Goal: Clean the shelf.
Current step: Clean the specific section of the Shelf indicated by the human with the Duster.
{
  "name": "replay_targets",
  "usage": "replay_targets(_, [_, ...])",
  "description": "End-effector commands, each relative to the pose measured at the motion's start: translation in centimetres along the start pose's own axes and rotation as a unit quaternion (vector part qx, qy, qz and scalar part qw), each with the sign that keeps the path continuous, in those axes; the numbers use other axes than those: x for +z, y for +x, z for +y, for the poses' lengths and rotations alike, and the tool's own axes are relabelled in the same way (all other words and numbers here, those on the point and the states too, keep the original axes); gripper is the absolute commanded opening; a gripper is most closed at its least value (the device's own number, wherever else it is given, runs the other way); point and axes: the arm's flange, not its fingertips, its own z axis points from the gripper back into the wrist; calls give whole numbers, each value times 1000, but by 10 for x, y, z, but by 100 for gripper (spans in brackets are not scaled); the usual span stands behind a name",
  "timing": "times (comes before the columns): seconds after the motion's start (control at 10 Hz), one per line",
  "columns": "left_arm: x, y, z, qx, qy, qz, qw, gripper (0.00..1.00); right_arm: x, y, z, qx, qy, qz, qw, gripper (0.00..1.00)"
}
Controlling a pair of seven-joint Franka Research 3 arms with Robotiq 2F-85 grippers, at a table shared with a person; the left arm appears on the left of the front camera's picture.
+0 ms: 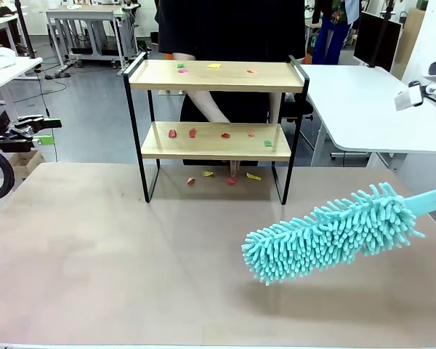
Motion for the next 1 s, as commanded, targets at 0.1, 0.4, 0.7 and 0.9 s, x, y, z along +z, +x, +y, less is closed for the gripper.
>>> replay_targets(0.1, [0,1,-1,-3,-2,4,1000,100,1,-2,2,1,-4,3,1000,13])
replay_targets(0.4, [0,1,-1,-3,-2,4,1000,100,1,-2,2,1,-4,3,1000,13])
replay_targets(0.7, [0,1,-1,-3,-2,4,1000,100,1,-2,2,1,-4,3,1000,13])
replay_targets(0.9, [0,1,-1,-3,-2,4,1000,100,0,0,0,0,0,0,1000,13])
